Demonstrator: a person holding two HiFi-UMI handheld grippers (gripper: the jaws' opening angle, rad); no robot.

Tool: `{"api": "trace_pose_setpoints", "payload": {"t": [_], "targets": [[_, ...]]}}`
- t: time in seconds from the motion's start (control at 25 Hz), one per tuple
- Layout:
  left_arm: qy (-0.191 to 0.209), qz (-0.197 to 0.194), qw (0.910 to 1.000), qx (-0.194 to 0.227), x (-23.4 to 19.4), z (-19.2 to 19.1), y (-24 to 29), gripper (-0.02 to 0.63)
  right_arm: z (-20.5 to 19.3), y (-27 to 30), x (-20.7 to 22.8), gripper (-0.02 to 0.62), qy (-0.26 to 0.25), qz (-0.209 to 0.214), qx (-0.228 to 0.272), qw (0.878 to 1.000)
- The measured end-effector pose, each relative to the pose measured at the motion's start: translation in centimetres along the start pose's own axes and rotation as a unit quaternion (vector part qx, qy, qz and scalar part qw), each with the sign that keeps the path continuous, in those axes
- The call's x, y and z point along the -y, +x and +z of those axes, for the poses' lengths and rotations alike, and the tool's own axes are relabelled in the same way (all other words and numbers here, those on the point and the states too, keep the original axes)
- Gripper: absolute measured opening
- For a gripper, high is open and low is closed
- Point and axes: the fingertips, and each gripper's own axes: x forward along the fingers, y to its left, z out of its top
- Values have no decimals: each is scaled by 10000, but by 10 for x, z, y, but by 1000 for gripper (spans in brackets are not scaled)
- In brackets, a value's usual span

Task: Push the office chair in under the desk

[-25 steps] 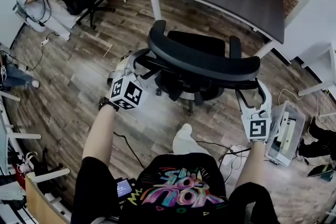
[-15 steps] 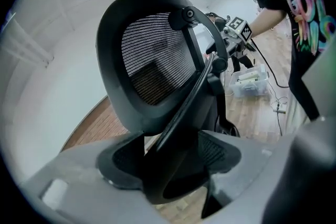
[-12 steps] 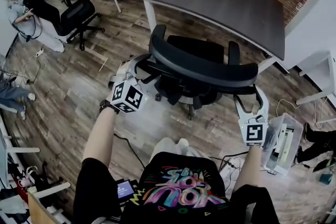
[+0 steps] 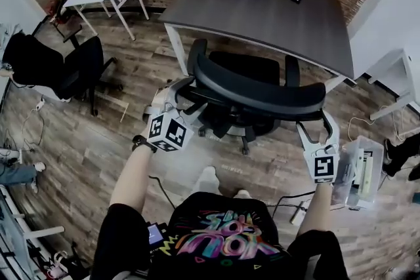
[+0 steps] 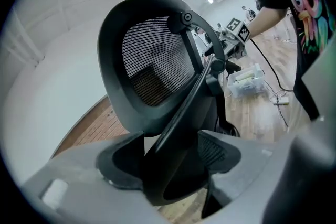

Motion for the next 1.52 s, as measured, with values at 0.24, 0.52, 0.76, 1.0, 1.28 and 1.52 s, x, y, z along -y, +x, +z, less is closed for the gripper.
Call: {"api": "trace_pose_setpoints", "payload": {"t": [0.24,0.52,0.76,1.0,1.28,1.52], "targets": [[125,-168,9996,194,-36,-17,32,311,6,36,4,311,36,-269,-55,9996],[200,-298,9988,332,-72,-27,69,311,8,75,18,311,69,-441,-164,9989],[199,-378,9985,330,-94,-32,103,311,4,103,35,311,154,-535,-140,9984],[193,-475,9982,300,-119,-41,134,311,3,134,48,311,139,-632,-156,9978],[198,-503,9981,284,-153,-43,173,314,3,172,73,311,168,-727,-162,9971],[150,-589,9979,214,-184,-46,210,314,4,210,99,311,254,-746,-235,9966]]}}
